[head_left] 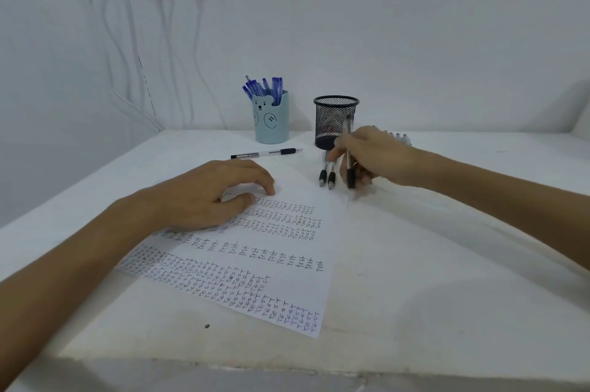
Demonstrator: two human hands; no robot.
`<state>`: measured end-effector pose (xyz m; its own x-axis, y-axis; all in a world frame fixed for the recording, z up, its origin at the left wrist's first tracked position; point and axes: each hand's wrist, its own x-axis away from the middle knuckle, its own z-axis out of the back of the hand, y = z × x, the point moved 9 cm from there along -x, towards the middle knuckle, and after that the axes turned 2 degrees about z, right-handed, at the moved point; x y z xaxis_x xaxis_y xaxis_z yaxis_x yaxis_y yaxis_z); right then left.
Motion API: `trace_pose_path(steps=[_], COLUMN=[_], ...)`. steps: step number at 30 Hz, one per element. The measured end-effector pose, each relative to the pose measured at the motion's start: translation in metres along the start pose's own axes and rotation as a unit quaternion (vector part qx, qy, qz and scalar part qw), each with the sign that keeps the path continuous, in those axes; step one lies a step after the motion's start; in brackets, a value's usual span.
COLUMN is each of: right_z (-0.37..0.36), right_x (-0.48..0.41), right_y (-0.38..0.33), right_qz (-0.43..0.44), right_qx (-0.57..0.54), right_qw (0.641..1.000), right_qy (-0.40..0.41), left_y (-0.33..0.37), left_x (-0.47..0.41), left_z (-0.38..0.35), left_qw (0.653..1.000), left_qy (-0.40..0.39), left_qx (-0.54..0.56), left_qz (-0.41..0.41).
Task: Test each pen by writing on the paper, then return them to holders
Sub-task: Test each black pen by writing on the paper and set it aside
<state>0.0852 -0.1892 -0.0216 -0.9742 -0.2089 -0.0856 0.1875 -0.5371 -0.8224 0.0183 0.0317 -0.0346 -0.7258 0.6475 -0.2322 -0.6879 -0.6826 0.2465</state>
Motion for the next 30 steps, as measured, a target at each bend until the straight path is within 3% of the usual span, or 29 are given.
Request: trace_pose_path(steps=[3,6,17,19,23,27,30], right_z=[0.004,0.004,0.003,0.001,-0.013,-0.042,-0.066], right_x=[-0.004,-0.010,-0.044,-0.043,-0.042,-0.054,-0.063], right_y=[-0.017,-0.031,-0.028,-0.030,-0.048,-0.061,-0.070], right_qz=[0.060,0.080,0.038,0.043,0.120,0.217,0.253], right_qx=[0.281,0.405,0.429,0.459,0.491,0.438,0.451], right_qw=[0.958,0.911,0.902,0.886,0.858,0.871,0.856], right_qy=[0.004,0.012,0.029,0.050,0.088,0.049,0.010], left_y=[-0.001,-0.001,-0.001,-0.001,-0.002,-0.002,-0.003], left_x=[0.000,0.000,0.000,0.000,0.000,-0.001,-0.001], left_z=[0.000,0.000,0.000,0.000,0.000,-0.001,-0.001], left_qw=[1.000,1.000,1.000,1.000,1.000,1.000,1.000], left_qy=[0.002,0.003,0.003,0.002,0.000,0.000,0.000], left_qx=[0.009,0.012,0.021,0.017,0.014,0.014,0.015], left_qz=[0.003,0.001,0.002,0.003,0.005,0.005,0.009])
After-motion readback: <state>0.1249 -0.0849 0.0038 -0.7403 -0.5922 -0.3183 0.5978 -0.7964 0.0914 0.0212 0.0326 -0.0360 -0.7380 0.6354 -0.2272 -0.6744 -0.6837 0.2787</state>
